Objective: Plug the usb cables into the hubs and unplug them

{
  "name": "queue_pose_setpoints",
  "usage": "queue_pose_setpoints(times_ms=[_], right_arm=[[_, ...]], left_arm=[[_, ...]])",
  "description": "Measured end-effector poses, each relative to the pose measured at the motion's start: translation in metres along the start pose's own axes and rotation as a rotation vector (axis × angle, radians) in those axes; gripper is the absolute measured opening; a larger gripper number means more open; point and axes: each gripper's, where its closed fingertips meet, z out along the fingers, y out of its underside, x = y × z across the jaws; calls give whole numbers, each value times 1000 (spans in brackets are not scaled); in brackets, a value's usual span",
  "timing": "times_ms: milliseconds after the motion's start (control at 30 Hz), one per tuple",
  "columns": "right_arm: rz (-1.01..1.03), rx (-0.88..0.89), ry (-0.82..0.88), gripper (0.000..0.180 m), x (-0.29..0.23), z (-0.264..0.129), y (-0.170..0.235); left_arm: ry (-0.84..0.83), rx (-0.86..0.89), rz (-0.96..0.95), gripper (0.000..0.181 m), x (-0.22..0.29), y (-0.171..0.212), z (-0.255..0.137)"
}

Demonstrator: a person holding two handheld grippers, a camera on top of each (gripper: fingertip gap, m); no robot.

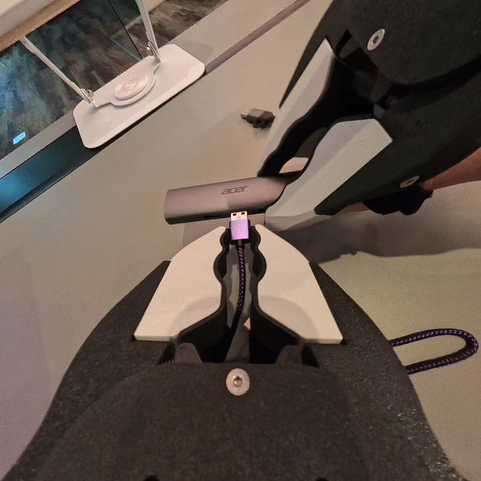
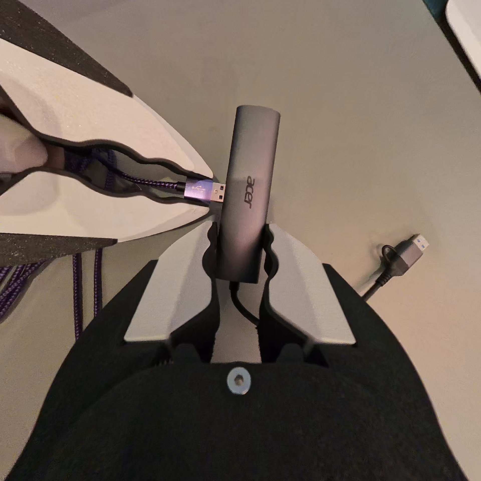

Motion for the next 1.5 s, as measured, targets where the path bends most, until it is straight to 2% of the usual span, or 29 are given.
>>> queue_pose_setpoints(times_ms=[200, 500, 933, 1167, 1500], right_arm=[[17, 82, -87, 33, 2, -9, -7], [-15, 109, -91, 33, 2, -8, -7], [-64, 97, 2, 33, -1, -5, -13], [33, 103, -34, 34, 1, -3, -13], [198, 222, -162, 33, 4, -10, -23]], left_arm=[[-2, 39, 15, 15, 0, -6, -2], [-22, 49, 46, 15, -1, -8, -2], [-33, 35, -16, 15, -7, -6, -1], [-36, 43, -24, 15, -9, -7, 2], [-59, 162, -56, 17, -14, -23, -2]])
